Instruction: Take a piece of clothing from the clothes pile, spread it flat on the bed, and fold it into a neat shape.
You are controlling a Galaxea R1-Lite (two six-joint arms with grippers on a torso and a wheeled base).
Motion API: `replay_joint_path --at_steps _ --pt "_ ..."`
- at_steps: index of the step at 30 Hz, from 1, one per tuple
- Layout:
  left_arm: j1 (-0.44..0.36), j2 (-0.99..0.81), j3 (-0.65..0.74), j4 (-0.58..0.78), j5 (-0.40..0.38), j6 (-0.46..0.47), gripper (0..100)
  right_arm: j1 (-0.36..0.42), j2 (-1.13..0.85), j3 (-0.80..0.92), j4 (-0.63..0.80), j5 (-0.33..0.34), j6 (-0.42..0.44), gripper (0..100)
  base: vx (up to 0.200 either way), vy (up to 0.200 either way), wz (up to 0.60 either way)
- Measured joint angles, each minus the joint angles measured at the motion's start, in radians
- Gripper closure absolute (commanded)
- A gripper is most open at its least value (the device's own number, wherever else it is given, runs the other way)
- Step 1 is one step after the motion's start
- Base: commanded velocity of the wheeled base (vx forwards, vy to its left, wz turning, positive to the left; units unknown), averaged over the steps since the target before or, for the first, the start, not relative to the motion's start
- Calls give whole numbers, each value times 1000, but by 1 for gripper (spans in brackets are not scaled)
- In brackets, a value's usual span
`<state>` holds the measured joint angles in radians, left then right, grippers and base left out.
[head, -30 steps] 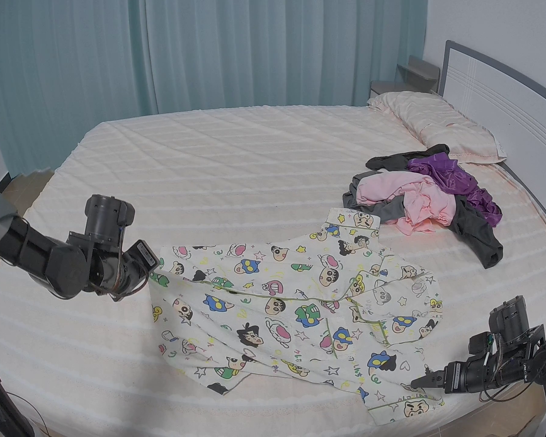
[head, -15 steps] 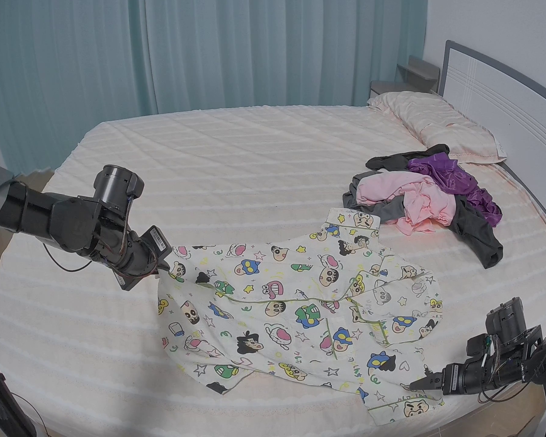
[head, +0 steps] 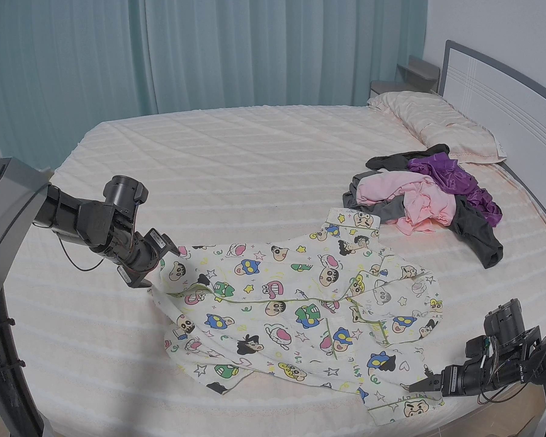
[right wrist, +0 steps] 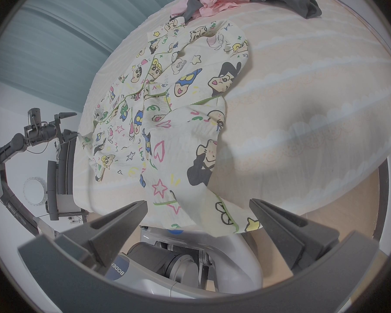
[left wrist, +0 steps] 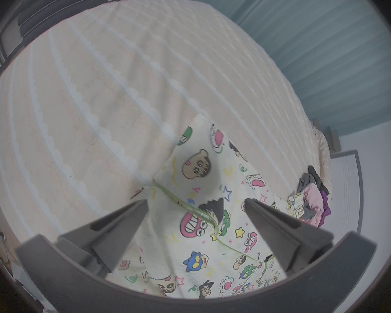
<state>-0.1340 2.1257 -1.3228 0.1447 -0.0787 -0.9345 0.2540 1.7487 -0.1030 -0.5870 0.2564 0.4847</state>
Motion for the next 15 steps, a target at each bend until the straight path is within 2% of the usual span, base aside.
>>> replay_joint_path --at_steps 7,11,15 --pt "59 42 15 -28 -103 -3 0 0 7 2 0 0 -2 0 0 0 0" --pt "78 33 98 -51 -127 20 0 0 10 3 0 0 -2 0 0 0 0" --pt "89 7 221 -131 -148 74 0 1 11 4 0 0 -1 0 0 0 0"
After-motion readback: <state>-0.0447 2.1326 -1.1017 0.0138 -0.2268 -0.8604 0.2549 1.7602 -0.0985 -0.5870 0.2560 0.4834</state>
